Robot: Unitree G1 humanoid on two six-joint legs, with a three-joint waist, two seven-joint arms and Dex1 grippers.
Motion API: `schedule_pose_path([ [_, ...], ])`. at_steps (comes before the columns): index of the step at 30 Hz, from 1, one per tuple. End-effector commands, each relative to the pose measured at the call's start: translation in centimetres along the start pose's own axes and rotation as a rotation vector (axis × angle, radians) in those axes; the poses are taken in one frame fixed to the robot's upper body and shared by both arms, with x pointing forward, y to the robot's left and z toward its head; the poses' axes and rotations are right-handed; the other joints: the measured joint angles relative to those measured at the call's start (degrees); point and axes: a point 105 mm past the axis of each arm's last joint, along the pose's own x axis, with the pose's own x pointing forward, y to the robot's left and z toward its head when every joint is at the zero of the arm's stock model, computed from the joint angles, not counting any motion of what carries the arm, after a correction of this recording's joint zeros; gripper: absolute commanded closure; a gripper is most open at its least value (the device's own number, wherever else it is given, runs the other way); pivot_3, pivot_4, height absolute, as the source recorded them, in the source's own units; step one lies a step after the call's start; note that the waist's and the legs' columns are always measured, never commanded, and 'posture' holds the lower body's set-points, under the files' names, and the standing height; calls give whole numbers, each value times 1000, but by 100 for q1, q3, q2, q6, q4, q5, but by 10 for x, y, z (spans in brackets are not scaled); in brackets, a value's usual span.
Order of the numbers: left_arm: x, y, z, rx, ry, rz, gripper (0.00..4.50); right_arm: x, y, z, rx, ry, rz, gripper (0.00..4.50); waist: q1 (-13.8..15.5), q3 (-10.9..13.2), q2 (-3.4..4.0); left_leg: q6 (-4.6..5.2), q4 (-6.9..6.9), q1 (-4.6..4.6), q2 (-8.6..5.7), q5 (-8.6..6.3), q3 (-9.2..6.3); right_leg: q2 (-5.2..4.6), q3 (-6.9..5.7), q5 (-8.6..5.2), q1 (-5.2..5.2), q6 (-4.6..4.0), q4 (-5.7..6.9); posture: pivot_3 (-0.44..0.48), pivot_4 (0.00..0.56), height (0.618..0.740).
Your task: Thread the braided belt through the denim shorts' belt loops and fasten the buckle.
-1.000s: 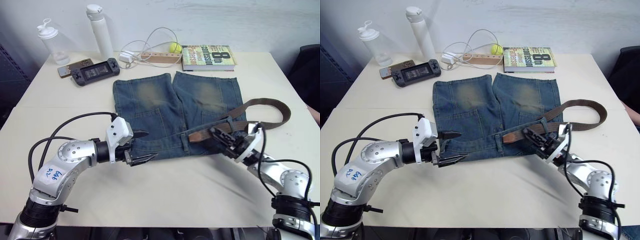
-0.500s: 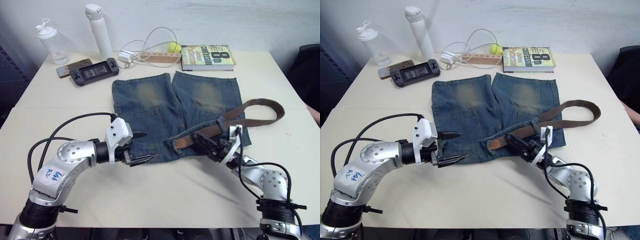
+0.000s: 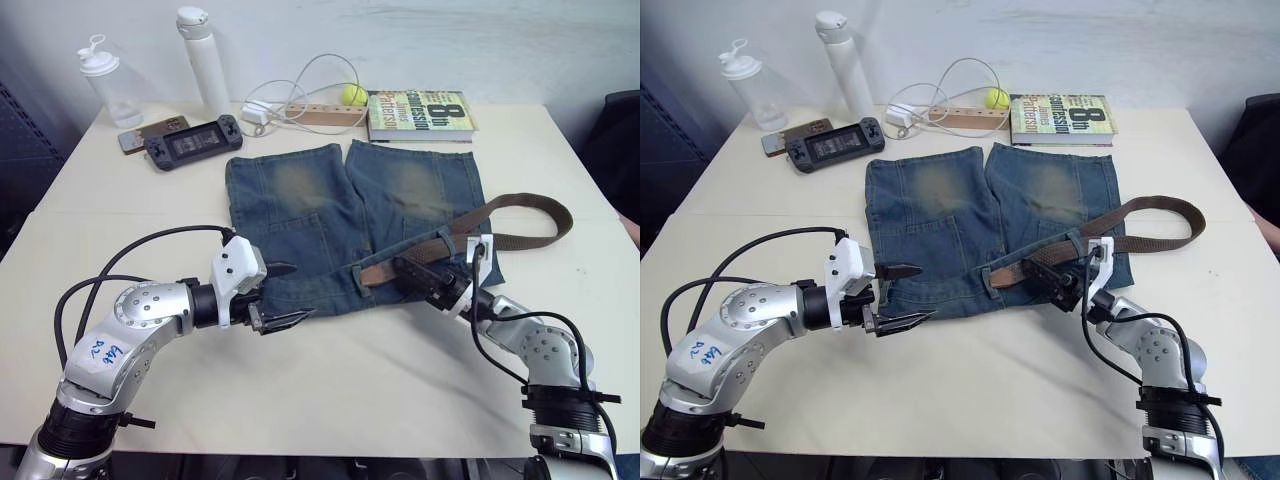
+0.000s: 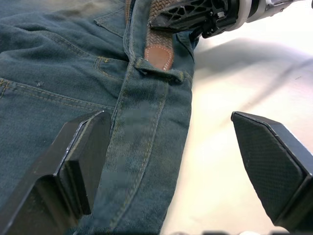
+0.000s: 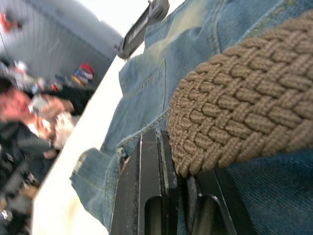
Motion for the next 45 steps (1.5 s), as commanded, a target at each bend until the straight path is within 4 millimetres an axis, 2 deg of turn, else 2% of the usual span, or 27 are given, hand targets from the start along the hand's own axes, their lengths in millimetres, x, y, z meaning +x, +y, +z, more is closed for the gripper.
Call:
schedule_pose_path([
  [1, -3, -1, 8, 42, -17, 5, 187, 3, 7, -5, -67, 27, 34, 4464, 4, 0, 0, 0, 0, 1, 0, 0, 0, 1, 0, 0, 0, 0, 1, 0, 150, 708],
  [8, -3, -1, 9, 43, -16, 9, 187, 17, 23, -32, -233, 79, 98, 4464, 0, 0, 0, -2, 0, 2, 0, 1, 0, 0, 0, 0, 1, 0, 1, 0, 150, 708],
  [13, -3, -2, 9, 44, -17, 10, 187, 29, 30, -33, -242, -14, 116, 4464, -12, 0, 0, -12, -1, 9, 0, 6, 0, 3, 2, 0, 1, -1, 11, 0, 150, 708],
  [17, -3, -3, 11, 48, -17, 12, 187, 32, 16, -20, -115, -122, 56, 4464, -4, 0, -1, -15, -1, 11, 0, 7, 0, 2, 2, -1, 1, -2, 16, 0, 150, 708],
  [20, -5, -3, 11, 49, -13, 17, 187, 28, 4, -10, -82, -164, 2, 4464, 5, 0, -1, -16, 0, 10, 0, 8, 0, 1, 1, 0, 2, -2, 14, 0, 150, 708],
  [22, -6, -2, 10, 48, -9, 24, 187, 25, -6, -4, -107, -181, -47, 4464, 6, 0, -1, -16, 0, 10, 0, 8, 0, 1, 1, 0, 2, -2, 12, 0, 150, 708],
  [24, -6, -2, 10, 46, -9, 26, 187, 25, -11, -5, -213, -153, -70, 4464, 13, 0, -1, -15, 0, 10, 0, 8, 0, 2, 0, -1, 2, -3, 12, 0, 150, 708],
  [27, -6, -3, 10, 45, -10, 26, 187, 33, -6, -16, -354, -89, -34, 4464, 10, 0, -1, -15, 1, 10, -1, 8, 0, 1, -1, 0, 5, -2, 10, 0, 150, 708],
  [31, -7, -1, 11, 48, -11, 29, 187, 42, 7, -37, -417, -9, 54, 4464, 1, 0, 0, -15, 1, 11, -1, 8, 0, 2, -1, 0, 5, -2, 12, 0, 150, 708],
  [35, -8, 0, 11, 50, -7, 39, 187, 41, 19, -41, -303, -14, 130, 4464, -14, 0, 0, -16, -2, 14, 1, 9, 0, 6, 0, -1, 5, -4, 13, 0, 150, 708],
  [40, -9, -1, 10, 46, -5, 46, 187, 45, 23, -41, -175, -4, 158, 4464, -12, 0, 0, -16, -2, 15, 1, 9, 0, 4, 0, -1, 5, -4, 14, 0, 150, 708],
  [45, -10, -1, 10, 44, -3, 53, 187, 66, 36, -62, -100, 119, 165, 4464, -73, -3, -6, -21, -5, 19, 2, 8, 0, 5, 1, -3, 5, -7, 16, 0, 150, 708],
])
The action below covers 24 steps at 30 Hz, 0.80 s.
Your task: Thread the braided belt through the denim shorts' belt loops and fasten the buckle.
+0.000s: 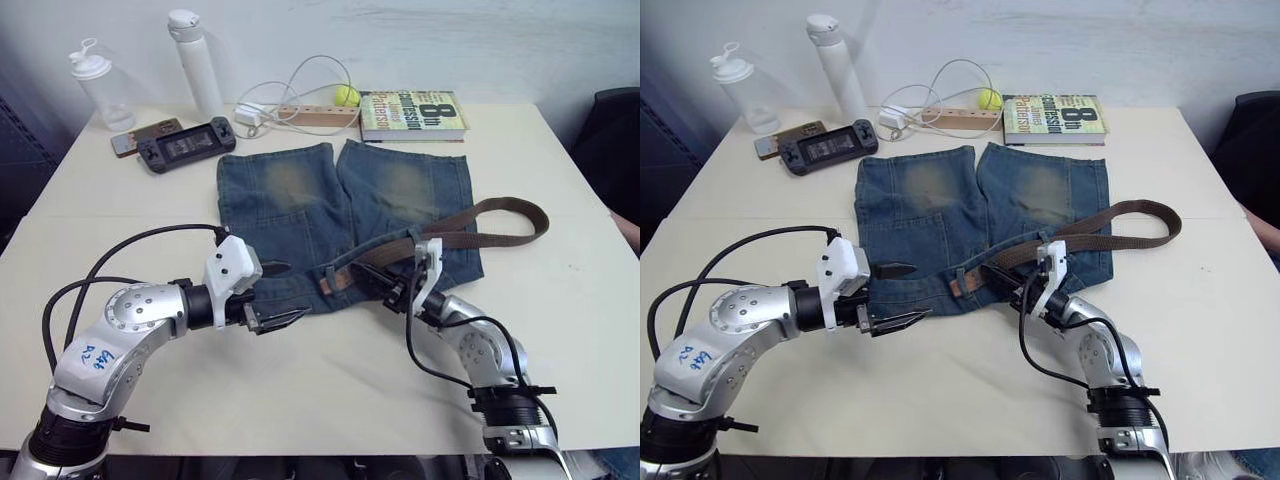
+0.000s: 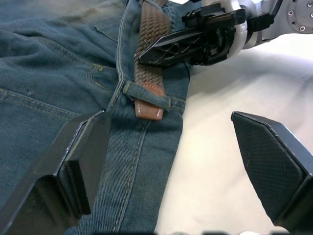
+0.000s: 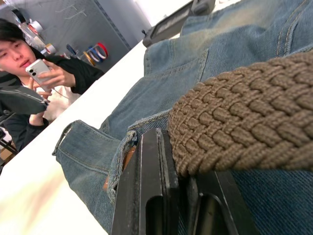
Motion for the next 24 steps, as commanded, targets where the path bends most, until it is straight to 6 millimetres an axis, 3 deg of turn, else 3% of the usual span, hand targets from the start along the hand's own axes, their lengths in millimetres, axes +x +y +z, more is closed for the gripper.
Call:
schedule_pose_path([
  [1, -3, -2, 8, 32, -19, 5, 187, 20, 24, -31, 81, 173, 70, 4464, -40, -2, -3, -1, -1, 1, 1, 1, 0, 1, 0, -1, 0, -2, 2, 0, 150, 708],
  [3, -3, -2, 8, 32, -17, 5, 187, 23, 39, -37, 63, 236, 127, 4464, -80, -2, -4, -2, -5, 3, 1, 1, 0, 0, 0, -2, -1, -4, 3, 0, 150, 708],
  [5, -2, -3, 8, 31, -17, 3, 187, 26, 42, -30, 88, 206, 112, 4464, -96, -2, -4, -6, -15, 6, 1, 3, 0, 1, 0, -6, -3, -10, 4, 0, 150, 708],
  [10, 1, -5, 6, 27, -23, -9, 187, 19, 19, -17, 150, 162, -55, 4464, -79, -4, -7, -15, -32, 7, 1, 13, 0, 3, -2, -7, -7, -13, 3, 0, 150, 708],
  [11, 2, -5, 6, 26, -24, -14, 187, 15, 17, -15, 149, 165, -70, 3617, -68, -6, -10, -15, -30, 7, 1, 13, 0, 2, -2, -7, -6, -13, 3, 0, 150, 708],
  [17, 6, -5, 6, 28, -33, -31, 187, -10, 8, 14, 247, 30, -166, 918, 64, -6, -10, -14, -28, 6, 0, 13, 0, 1, -3, -7, -5, -13, 2, 0, 150, 708],
  [20, 8, -4, 8, 34, -37, -37, 187, -26, -2, 26, 353, -63, -222, 918, 93, -6, -12, -13, -26, 3, -1, 13, 0, -5, -5, -6, -3, -12, 1, 0, 150, 708],
  [24, 8, -3, 7, 38, -36, -46, 187, -33, -7, 32, 456, -127, -249, 918, 41, -6, -10, -8, -28, 0, -2, 15, 0, -4, -5, -6, -5, -10, -2, 0, 150, 708],
])
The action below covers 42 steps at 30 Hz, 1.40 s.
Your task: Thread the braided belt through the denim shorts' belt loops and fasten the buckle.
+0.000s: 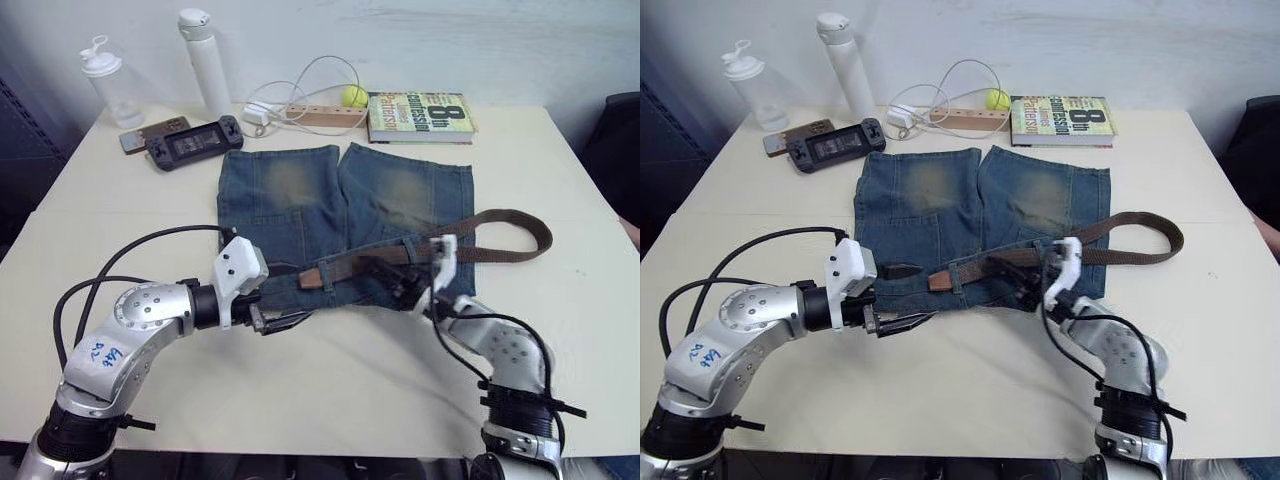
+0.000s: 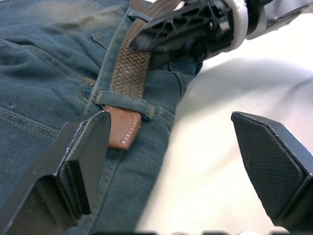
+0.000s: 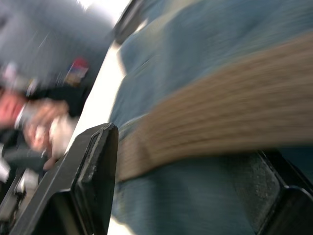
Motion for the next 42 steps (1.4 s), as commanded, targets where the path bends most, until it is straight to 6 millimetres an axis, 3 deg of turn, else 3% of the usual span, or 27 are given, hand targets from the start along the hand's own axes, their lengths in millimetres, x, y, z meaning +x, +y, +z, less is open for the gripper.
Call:
schedule_pose_path([
  [1, 0, -1, 9, 47, -24, -14, 187, -4, 5, 9, 83, -50, 21, 918, -47, 1, 1, 0, -4, 0, 0, 1, 0, 2, 1, 0, -2, 0, 0, 0, 150, 708],
  [4, 0, -1, 9, 50, -22, -14, 187, -1, 1, 11, 144, -69, 10, 918, -51, 1, 2, -5, -19, 1, 0, 9, 0, 6, 1, -3, -10, -6, 3, 0, 150, 708],
  [5, 0, -1, 9, 50, -22, -15, 187, 0, 1, 11, 153, -68, 8, 1440, -47, 1, 2, -5, -20, 1, 1, 12, 1, 8, 1, -4, -10, -7, 4, 0, 150, 708],
  [7, 0, -1, 9, 51, -21, -15, 187, 3, 5, 6, 149, -38, 24, 1940, -28, 1, 2, -3, -18, -1, 1, 14, 1, 7, 1, -4, -10, -6, 5, 0, 150, 708],
  [8, -1, 0, 8, 53, -19, -14, 187, 5, 8, 4, 155, -29, 40, 2546, -19, 1, 2, -2, -17, -1, 1, 14, 1, 7, 0, -4, -10, -6, 5, 0, 150, 708],
  [12, -2, 0, 8, 54, -15, -8, 187, 9, 21, -6, 156, 17, 86, 4245, -17, 1, 2, 2, -14, -3, 1, 12, 0, 6, 1, -3, -9, -5, 4, 0, 150, 708],
  [13, -3, -1, 8, 54, -14, -7, 187, 10, 24, -9, 153, 30, 98, 4434, -23, 1, 2, 2, -15, -3, 1, 12, 0, 7, 1, -3, -9, -5, 4, 0, 150, 708],
  [21, -2, 0, 8, 59, -15, 16, 187, 25, 44, -29, 167, 133, 157, 4434, -21, 1, 2, 1, -15, -3, 1, 13, 0, 6, 1, -3, -10, -5, 4, 0, 150, 708],
  [25, -2, 1, 6, 58, -12, 23, 187, 30, 41, -33, 124, 181, 137, 4434, -22, 1, 2, 1, -15, -3, 1, 13, 0, 6, 1, -3, -10, -5, 4, 0, 150, 708],
  [30, -1, 2, 7, 56, -20, 33, 187, 19, 41, -18, 84, 178, 163, 2602, -10, 1, 2, 3, -15, -6, 1, 12, 0, 6, 0, -3, -11, -5, 2, 0, 150, 708],
  [35, -2, 3, 8, 60, -21, 25, 187, -19, 43, -10, -246, 332, 171, 165, 14, 1, 0, 14, -11, -12, 0, 5, 0, 3, -6, -2, -7, -4, -7, 0, 150, 708],
  [39, -3, 2, 7, 68, -13, 18, 187, -36, 56, 7, -625, 352, 257, 68, -7, 8, 7, 34, -9, -13, 0, -8, 0, 4, -5, -1, -7, -2, -16, 0, 150, 708],
  [42, -5, 2, 5, 67, -9, 17, 187, -44, 46, 18, -913, 403, 272, 68, 2, 11, 2, 34, -11, -5, 2, -8, 1, 13, -3, -1, -4, -1, -12, 0, 150, 708],
])
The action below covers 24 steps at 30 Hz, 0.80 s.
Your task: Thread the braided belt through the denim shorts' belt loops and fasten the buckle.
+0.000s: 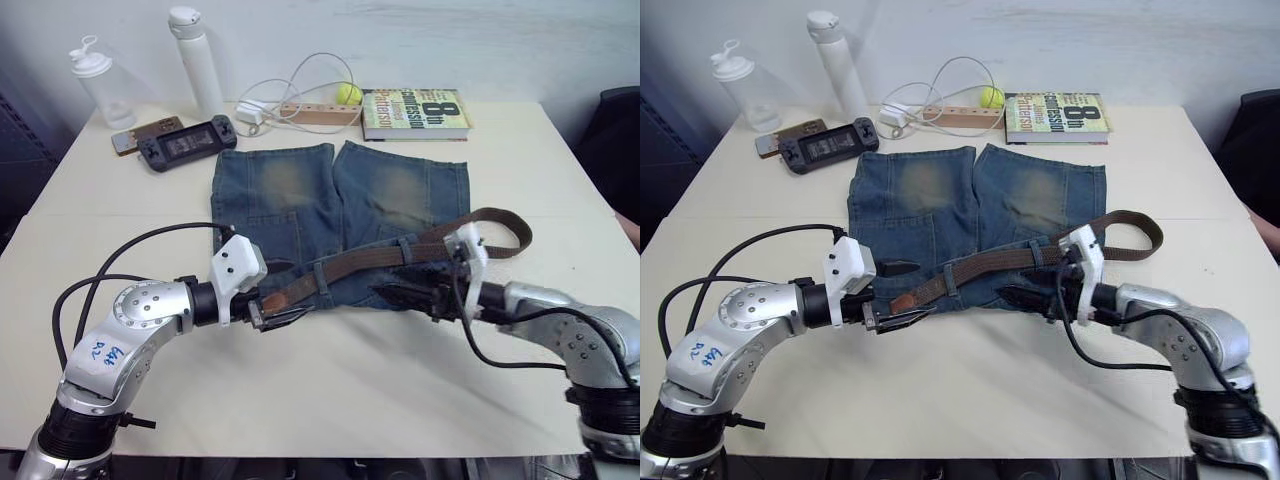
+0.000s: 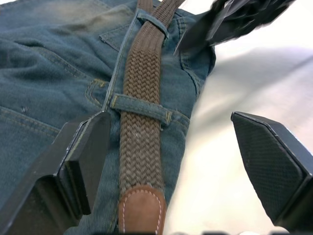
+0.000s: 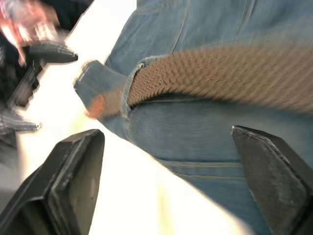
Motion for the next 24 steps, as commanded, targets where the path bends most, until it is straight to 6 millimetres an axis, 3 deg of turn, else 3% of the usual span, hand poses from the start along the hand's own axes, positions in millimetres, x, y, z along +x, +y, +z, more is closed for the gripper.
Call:
schedule_pose_path([
  [1, -5, -1, 4, 33, -10, -1, 187, -7, -4, -3, -371, 97, 30, 68, 20, 1, -2, -2, 3, 3, 0, 1, -1, 1, -2, 0, 2, 0, 3, 0, 150, 708],
  [4, -7, 0, 5, 38, -5, 4, 187, -5, -10, -22, -555, 188, 86, 68, 28, 3, -9, -8, 14, 6, 0, 6, -1, -1, -3, 1, 10, 2, 5, 0, 150, 708],
  [11, -21, -1, 3, -15, 15, 28, 187, 1, -40, -57, -577, 310, 78, 68, 13, 5, -11, -22, 37, 5, 0, 14, -1, -6, 0, 5, 16, 8, 11, 0, 150, 708],
  [15, -29, -4, -4, -11, 65, 45, 187, 0, -51, -69, -534, 327, 78, 1401, 11, 3, -13, -26, 43, 11, 0, 14, -1, -7, 2, 6, 19, 6, 17, 0, 150, 708],
  [21, -27, -6, -5, -14, 59, 46, 187, -42, -86, -70, -630, 393, -46, 4304, 92, 2, -15, -27, 44, 18, 0, 5, -6, -14, -4, 6, 35, 6, 5, 0, 150, 708],
  [24, -21, -11, -7, -2, 65, 12, 187, -62, -106, -60, -738, 438, -92, 4424, 141, 2, -15, -26, 57, 17, -1, -1, -6, -15, -3, 7, 39, 9, 3, 0, 150, 708],
])
